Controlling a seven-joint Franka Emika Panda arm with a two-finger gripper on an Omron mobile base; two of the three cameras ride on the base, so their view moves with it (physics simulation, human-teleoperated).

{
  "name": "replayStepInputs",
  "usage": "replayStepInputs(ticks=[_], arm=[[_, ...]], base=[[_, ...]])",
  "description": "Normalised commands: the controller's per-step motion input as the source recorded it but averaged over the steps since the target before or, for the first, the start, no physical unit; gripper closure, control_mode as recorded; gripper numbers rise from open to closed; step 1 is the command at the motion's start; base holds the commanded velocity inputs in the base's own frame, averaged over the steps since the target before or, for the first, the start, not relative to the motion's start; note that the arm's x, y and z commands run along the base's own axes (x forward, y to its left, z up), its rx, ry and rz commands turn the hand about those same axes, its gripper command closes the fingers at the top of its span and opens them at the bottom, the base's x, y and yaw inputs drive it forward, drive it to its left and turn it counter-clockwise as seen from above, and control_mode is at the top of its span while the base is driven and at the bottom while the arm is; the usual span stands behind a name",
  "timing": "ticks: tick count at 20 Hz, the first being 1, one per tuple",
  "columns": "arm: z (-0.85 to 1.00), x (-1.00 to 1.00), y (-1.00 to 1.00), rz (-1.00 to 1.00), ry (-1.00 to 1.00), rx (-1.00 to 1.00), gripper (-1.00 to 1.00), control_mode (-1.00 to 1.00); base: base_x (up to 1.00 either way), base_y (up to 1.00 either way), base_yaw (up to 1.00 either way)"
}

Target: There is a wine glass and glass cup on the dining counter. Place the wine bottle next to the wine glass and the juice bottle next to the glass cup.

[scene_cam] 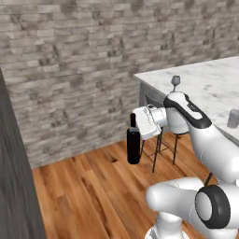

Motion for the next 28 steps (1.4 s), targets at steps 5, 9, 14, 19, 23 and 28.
replayStepInputs(ticks=[5, 9, 14, 19, 23, 28], arm=[[0.00, 0.00, 0.00, 0.00, 0.00, 0.00, 1.00, 1.00], [0.00, 0.00, 0.00, 0.00, 0.00, 0.00, 1.00, 1.00], [0.00, 0.00, 0.00, 0.00, 0.00, 0.00, 1.00, 1.00], [0.00, 0.00, 0.00, 0.00, 0.00, 0.00, 1.00, 1.00], [0.00, 0.00, 0.00, 0.00, 0.00, 0.00, 1.00, 1.00], [0.00, 0.00, 0.00, 0.00, 0.00, 0.00, 1.00, 1.00]], base=[[0.93, 0.39, -0.03], [0.75, 0.35, -0.32], [0.52, 0.29, -0.63], [0.49, 0.28, -0.66], [0.50, 0.28, -0.64], [0.45, 0.27, -0.69]])
